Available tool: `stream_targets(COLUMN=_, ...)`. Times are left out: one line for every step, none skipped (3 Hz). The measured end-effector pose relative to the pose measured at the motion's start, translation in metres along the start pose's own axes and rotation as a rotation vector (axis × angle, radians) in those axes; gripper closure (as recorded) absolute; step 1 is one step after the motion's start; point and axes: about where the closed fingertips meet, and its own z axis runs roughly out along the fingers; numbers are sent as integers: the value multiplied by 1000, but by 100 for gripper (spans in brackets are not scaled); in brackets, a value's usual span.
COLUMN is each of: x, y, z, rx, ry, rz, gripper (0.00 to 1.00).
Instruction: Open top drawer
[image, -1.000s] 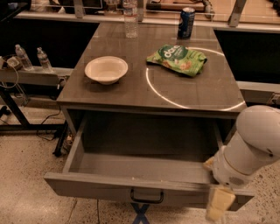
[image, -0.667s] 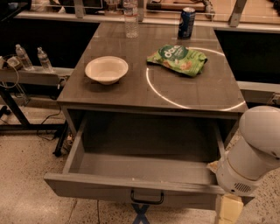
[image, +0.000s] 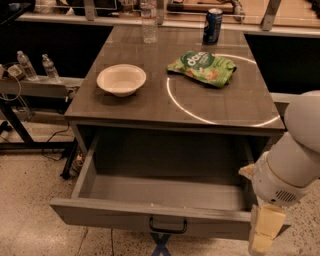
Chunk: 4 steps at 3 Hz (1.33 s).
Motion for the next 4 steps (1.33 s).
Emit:
stream_targets(x=-31, y=-31, z=-6, rx=90, ry=-71, rz=-59, gripper=23)
stream_targets(x=-51, y=-60, z=1, rx=164, ry=-131, rz=-86, gripper=47)
stream_targets(x=-61, y=-87, z=24, rx=203, ry=-159, rz=-96, gripper=70)
stream_targets(x=-57, y=-101, z=50, rx=220, ry=-162, rz=-95, gripper=93)
